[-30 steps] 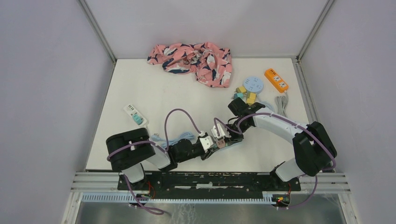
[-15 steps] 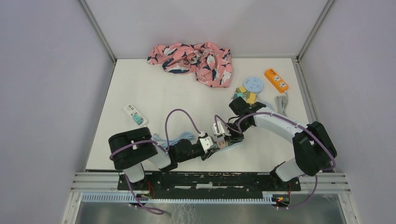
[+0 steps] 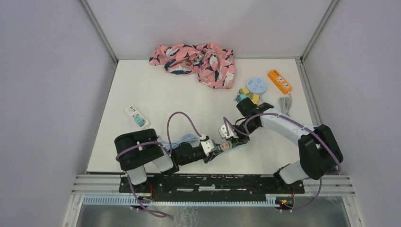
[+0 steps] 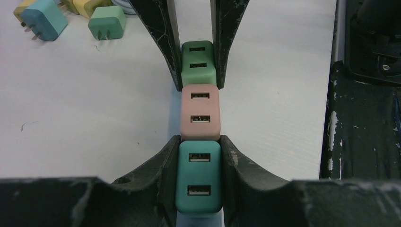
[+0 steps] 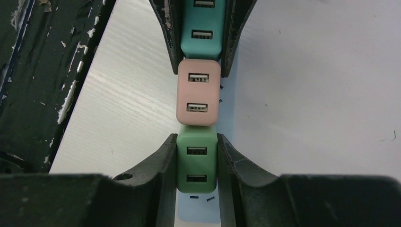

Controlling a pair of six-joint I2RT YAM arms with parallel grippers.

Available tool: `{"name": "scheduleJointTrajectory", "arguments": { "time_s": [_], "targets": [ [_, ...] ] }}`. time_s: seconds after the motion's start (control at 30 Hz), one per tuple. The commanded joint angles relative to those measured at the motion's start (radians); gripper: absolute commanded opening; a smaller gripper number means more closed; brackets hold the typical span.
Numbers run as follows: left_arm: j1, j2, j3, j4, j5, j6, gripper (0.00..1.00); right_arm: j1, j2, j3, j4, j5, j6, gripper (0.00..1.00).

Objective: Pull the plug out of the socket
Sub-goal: Remove the plug from the socket.

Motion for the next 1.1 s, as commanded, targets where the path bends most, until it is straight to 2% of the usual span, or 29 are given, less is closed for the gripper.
{"name": "scheduleJointTrajectory", "arguments": {
  "time_s": [0.0,0.1,0.2,0.37,0.43,0.5,0.63,0.73,0.87,0.97,1.07],
  "targets": [
    [0.003,0.021,-0.027,-0.044,-0.003,0.028,0.03,0.018,-0.027,0.022,0.027,-0.086,0.084,0.0],
    [0.004,0.021,-0.028,-0.045,-0.005,0.026,0.03,0.007,-0.025,0.043,0.09,-0.044,0.2,0.0],
    [0.003,0.022,-0.029,-0.046,-0.007,0.025,0.03,-0.031,-0.024,0.057,0.085,0.021,0.203,0.0],
    [0.007,0.025,-0.036,-0.022,-0.011,0.01,0.03,-0.091,-0.027,0.067,-0.108,0.046,-0.028,0.0],
    [0.006,0.028,-0.034,-0.021,-0.007,0.007,0.03,-0.09,-0.017,0.066,-0.178,0.002,-0.14,0.0],
    [0.007,0.029,-0.033,-0.02,-0.004,0.005,0.03,-0.071,-0.007,0.066,-0.204,-0.039,-0.181,0.0],
    [0.008,0.023,-0.037,-0.021,-0.007,0.002,0.03,-0.02,-0.003,0.067,-0.16,-0.078,-0.115,0.0],
    [0.008,0.021,-0.04,-0.022,-0.007,0.001,0.03,-0.018,-0.004,0.074,-0.068,-0.111,0.031,0.0],
    [0.008,0.024,-0.037,-0.025,-0.006,0.003,0.03,-0.027,-0.014,0.07,0.072,-0.054,0.212,0.0],
    [0.008,0.024,-0.039,-0.025,-0.006,0.002,0.03,-0.057,-0.019,0.072,0.076,0.03,0.21,0.0],
    [0.008,0.024,-0.045,-0.02,-0.008,0.003,0.03,-0.092,-0.043,0.068,0.031,0.072,0.133,0.0]
  ]
}}
